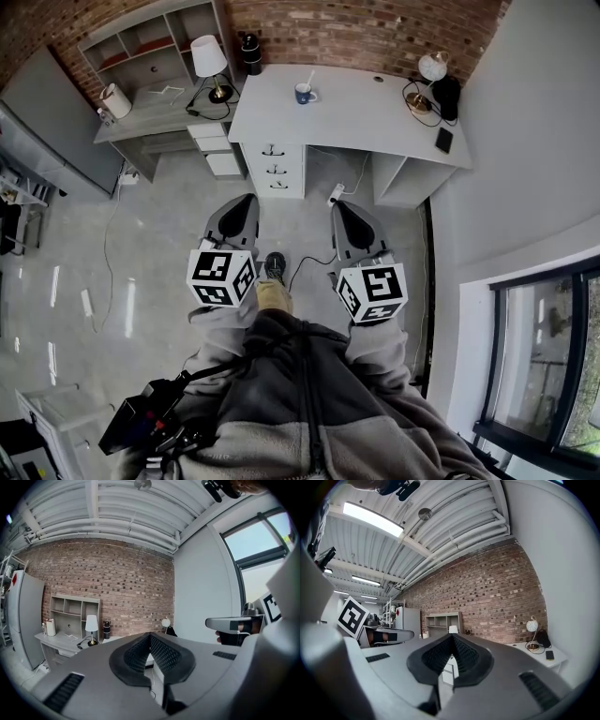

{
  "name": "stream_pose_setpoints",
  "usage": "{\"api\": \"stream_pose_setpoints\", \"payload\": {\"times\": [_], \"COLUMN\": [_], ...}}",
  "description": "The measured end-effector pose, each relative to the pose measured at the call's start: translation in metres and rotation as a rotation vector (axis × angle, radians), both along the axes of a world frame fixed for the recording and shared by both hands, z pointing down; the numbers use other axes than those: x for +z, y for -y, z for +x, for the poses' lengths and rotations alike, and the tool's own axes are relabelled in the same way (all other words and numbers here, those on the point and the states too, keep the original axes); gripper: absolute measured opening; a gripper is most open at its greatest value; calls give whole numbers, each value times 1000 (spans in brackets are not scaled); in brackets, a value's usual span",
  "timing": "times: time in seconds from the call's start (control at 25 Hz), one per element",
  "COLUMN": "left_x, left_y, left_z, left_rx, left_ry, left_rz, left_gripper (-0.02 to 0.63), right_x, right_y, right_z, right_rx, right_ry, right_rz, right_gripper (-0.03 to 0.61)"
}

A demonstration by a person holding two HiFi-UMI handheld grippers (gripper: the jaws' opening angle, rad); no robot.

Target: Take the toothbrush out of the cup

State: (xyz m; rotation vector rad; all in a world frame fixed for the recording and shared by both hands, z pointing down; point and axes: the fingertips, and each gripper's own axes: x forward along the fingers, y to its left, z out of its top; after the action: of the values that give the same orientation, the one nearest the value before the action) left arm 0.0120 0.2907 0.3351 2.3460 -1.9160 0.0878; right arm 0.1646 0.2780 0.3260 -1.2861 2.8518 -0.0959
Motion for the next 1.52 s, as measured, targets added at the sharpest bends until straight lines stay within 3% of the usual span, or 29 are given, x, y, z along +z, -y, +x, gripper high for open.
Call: {"api": "stream_pose_setpoints", "payload": {"times": [0.64, 1.52], "left_x": [8, 57], "left_y": [146, 359], "left_z": [-68, -127], "left_rx": [-19, 77], "left_ry": [-51, -109], "left_rz": [23, -148], "left_gripper": [3, 3], "right_x": [-1, 39], "right_y": [141, 349], "right_z": [-67, -137], "right_rx": [-25, 40], "right_ry": [-57, -131], "right_rz": [41, -131], "right_gripper": [2, 2]}}
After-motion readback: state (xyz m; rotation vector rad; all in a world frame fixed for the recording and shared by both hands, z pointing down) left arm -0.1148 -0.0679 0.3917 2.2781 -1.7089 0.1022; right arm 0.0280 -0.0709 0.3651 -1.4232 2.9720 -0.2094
